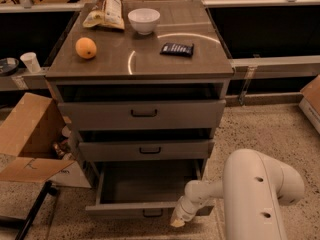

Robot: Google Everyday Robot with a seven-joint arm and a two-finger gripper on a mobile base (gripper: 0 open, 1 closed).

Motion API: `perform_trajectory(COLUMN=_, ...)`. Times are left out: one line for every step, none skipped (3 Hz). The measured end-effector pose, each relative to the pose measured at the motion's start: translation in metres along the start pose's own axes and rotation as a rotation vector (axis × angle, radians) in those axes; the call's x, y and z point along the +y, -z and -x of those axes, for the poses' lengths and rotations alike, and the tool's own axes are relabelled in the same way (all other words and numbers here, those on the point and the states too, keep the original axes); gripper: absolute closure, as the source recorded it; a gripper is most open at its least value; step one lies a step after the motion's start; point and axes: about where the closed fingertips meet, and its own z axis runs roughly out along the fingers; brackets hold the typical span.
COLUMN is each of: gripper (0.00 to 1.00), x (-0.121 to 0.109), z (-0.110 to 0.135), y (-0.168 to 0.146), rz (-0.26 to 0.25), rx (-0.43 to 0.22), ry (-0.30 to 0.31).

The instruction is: Close bottom drawer

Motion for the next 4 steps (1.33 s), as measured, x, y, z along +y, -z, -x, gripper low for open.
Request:
perform_trajectory(gripper=0.48, x=0.000, z=0.000, y=0.000, rz=0.000, rx=0.000, ry=0.000)
perform_trajectory(gripper=0.25, x=0.000, z=0.000, y=0.000, rz=0.000, rx=0.000, ry=0.000)
perform_trajectory(gripper=0.02, x=0.000, z=0.000, y=0.000, rz=0.000, rx=0.000, ry=0.000)
perform_trajectory(gripper=0.00, x=-0.016, z=0.002, y=0.006, rz=-0.058, rx=-0.010, ry=0.037)
